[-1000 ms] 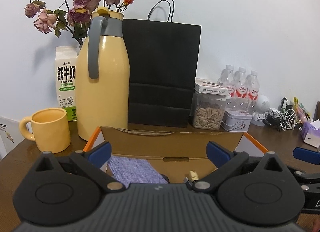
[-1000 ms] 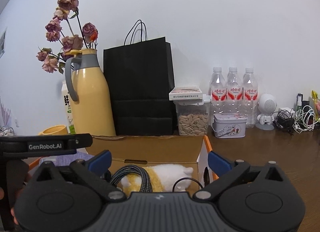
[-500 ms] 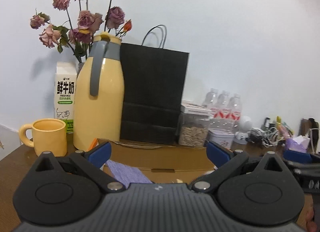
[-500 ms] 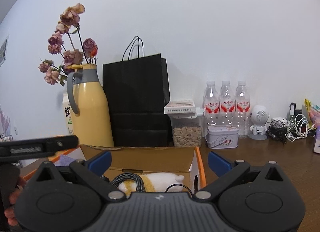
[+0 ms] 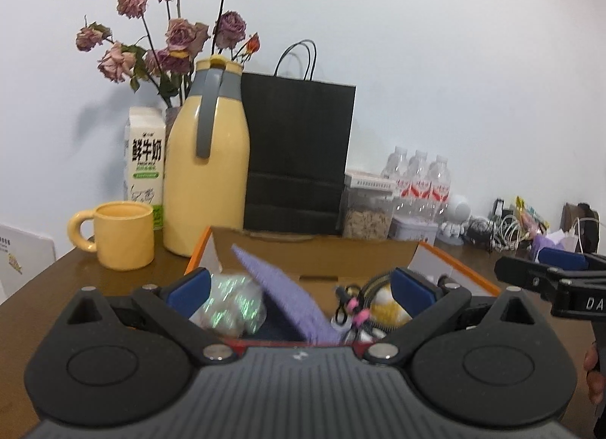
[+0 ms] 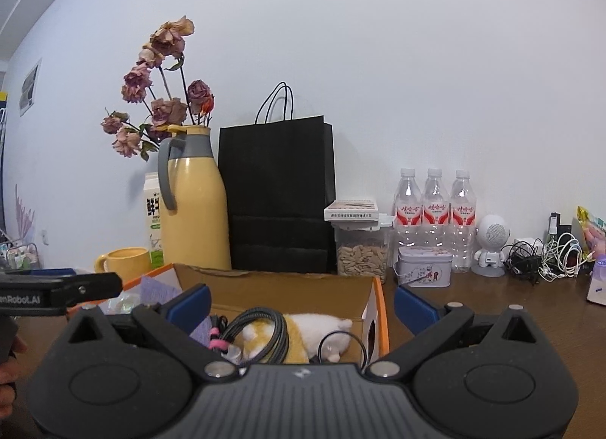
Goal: Organize objects
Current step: 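Withdraw both grippers from the box back over the table, then grasp the red rose with the right gripper, then grasp the white cloth with the left gripper while the right holds the rose, then carry the white cloth and red rose into the box and open both grippers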
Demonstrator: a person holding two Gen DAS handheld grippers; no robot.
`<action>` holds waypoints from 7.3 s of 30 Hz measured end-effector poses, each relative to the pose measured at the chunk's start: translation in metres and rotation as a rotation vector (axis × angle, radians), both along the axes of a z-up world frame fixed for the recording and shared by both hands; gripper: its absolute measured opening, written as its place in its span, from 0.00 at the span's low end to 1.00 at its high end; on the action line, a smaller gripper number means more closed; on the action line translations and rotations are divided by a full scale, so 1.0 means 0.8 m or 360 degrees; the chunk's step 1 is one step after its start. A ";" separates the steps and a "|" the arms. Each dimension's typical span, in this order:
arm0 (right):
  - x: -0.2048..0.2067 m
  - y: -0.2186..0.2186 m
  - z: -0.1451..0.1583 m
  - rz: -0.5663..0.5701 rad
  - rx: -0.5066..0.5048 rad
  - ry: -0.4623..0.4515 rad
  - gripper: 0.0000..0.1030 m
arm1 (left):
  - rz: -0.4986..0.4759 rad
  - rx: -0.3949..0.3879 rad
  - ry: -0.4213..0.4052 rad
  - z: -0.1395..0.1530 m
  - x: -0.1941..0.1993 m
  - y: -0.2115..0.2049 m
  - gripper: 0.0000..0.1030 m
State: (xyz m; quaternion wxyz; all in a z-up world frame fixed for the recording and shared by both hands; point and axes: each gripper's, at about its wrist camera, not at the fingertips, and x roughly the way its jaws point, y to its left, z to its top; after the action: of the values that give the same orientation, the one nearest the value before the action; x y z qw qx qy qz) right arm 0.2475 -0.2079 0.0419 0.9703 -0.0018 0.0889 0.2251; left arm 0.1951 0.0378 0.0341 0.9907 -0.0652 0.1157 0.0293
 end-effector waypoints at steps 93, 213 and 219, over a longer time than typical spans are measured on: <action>-0.055 0.004 -0.049 -0.0150 -0.0256 0.0242 0.37 | -0.0122 0.0148 0.0692 -0.071 -0.015 -0.033 1.00; 0.117 0.048 -0.021 -0.0063 -0.0048 0.0317 0.94 | 0.0009 0.0022 0.0146 0.003 0.120 -0.010 1.00; 0.108 0.046 -0.020 -0.0099 -0.0049 0.0274 1.00 | 0.0088 0.0021 0.0139 0.005 0.118 -0.006 1.00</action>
State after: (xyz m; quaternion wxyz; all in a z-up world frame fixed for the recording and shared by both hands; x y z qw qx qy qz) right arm 0.3341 -0.1713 0.0259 0.9654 0.0054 0.1755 0.1927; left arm 0.2893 0.0332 0.0377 0.9839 -0.0605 0.1568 0.0603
